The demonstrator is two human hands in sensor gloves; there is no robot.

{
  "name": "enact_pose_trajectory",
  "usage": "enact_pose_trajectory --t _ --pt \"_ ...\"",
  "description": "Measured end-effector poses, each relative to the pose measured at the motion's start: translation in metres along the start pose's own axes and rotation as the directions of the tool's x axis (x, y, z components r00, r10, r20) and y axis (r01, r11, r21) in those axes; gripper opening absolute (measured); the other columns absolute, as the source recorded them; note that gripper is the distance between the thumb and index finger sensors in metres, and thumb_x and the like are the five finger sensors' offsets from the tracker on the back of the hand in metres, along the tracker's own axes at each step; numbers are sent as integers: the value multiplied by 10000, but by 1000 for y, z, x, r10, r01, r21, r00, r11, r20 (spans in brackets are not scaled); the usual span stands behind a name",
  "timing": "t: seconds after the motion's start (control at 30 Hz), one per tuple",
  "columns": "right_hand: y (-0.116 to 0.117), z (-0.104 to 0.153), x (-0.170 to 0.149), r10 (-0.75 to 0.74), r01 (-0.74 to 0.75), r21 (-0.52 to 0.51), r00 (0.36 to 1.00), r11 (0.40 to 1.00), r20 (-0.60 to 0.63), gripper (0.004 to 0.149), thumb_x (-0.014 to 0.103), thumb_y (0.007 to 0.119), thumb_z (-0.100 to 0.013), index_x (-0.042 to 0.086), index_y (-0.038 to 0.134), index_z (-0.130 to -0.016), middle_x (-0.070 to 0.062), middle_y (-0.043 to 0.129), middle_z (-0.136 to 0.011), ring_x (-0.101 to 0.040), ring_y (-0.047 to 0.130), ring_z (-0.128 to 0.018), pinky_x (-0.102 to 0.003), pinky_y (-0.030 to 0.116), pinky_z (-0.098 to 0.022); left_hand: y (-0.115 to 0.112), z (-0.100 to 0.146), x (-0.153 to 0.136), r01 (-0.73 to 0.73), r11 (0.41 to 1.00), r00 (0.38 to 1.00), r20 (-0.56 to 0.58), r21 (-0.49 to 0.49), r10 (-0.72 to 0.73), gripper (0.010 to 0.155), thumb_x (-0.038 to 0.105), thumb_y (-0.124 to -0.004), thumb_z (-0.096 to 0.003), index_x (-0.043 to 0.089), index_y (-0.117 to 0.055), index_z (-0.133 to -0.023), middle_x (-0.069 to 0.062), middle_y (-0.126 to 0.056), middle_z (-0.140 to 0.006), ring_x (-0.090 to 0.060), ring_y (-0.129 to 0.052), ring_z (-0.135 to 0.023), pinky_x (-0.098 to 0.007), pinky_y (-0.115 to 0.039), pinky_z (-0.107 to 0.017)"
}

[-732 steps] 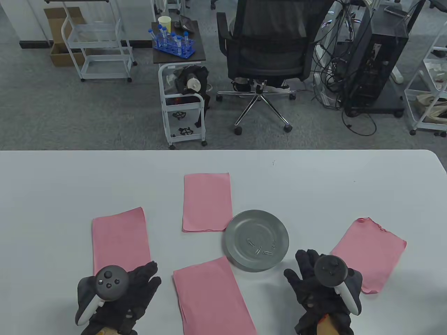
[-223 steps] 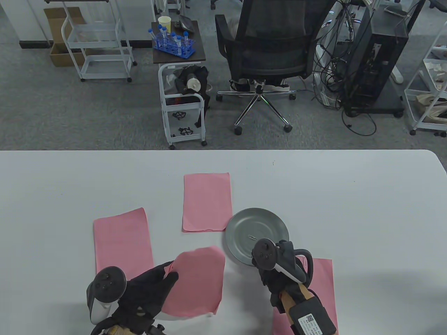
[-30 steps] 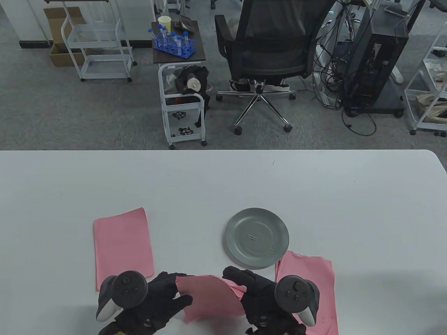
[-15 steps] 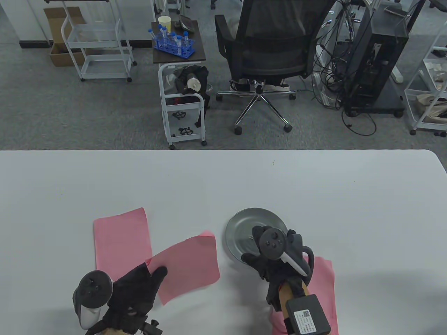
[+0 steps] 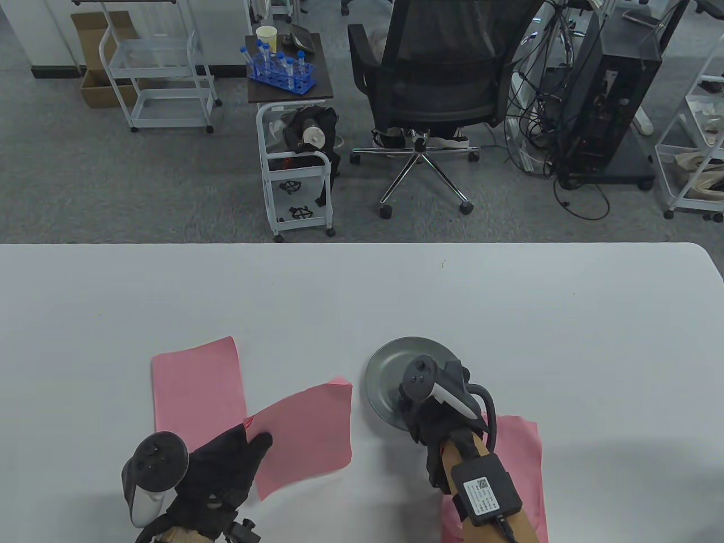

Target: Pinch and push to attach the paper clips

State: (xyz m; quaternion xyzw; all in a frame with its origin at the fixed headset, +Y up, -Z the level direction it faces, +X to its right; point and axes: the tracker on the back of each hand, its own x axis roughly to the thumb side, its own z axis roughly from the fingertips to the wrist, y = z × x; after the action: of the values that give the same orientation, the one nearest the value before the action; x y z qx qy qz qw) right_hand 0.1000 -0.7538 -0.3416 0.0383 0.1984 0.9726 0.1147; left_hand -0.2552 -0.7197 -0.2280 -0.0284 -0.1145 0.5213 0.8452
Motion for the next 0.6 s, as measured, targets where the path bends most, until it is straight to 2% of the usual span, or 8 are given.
enact_pose_trajectory --t 0.07,0.13,0.2,0.27,0.4,0.47,0.6 --pt "3 5 3 5 -4 -53 1000 999 25 686 536 657 -383 257 479 -984 -74 415 -1072 -381 326 -1004 -629 95 -732 0 0 0 9 1000 1000 -1 -3 -9 440 423 -786 -468 311 -839 -891 44 -981 -838 -221 -966 -848 -582 -608 -748" --pt "10 4 6 89 -89 -33 996 996 19 890 631 721 -306 265 312 -1007 -53 300 -1093 -364 231 -1021 -626 56 -729 -1 0 1 18 1000 1000 1 -6 -18 440 422 -787 -468 311 -841 -890 46 -981 -838 -222 -966 -848 -583 -609 -747" --pt "18 -3 9 197 -197 1 980 980 -31 961 657 738 -275 291 226 -1001 -23 195 -1104 -340 142 -1034 -618 8 -727 -2 1 1 31 999 1000 4 -10 -31 441 424 -787 -468 312 -840 -891 45 -981 -839 -221 -967 -849 -583 -609 -748" --pt "23 -8 10 209 -208 19 977 978 -34 971 663 745 -255 310 230 -999 -14 180 -1103 -333 127 -1033 -614 -6 -725 -2 1 1 38 999 999 4 -11 -38 440 424 -789 -467 312 -843 -889 47 -982 -838 -222 -967 -848 -584 -608 -748" --pt "28 -13 11 186 -184 37 982 982 -47 846 623 749 -301 331 349 -986 -24 275 -1080 -337 207 -1015 -606 19 -732 -2 0 1 41 999 999 3 -23 -41 442 424 -790 -466 311 -843 -890 45 -983 -838 -221 -968 -849 -584 -609 -747" --pt "28 -6 16 199 -200 -52 980 978 -31 712 539 779 -346 317 483 -955 -28 431 -1045 -341 350 -988 -596 100 -757 -2 0 1 39 999 999 2 -24 -39 441 424 -791 -466 311 -845 -889 44 -984 -838 -223 -968 -849 -585 -609 -747" --pt "29 12 24 318 -313 -263 948 913 -22 513 453 830 -352 307 714 -829 24 753 -887 -292 711 -862 -569 407 -780 -3 -1 0 41 999 999 -5 -34 -41 442 423 -792 -465 309 -846 -889 43 -985 -837 -222 -970 -847 -585 -610 -746"
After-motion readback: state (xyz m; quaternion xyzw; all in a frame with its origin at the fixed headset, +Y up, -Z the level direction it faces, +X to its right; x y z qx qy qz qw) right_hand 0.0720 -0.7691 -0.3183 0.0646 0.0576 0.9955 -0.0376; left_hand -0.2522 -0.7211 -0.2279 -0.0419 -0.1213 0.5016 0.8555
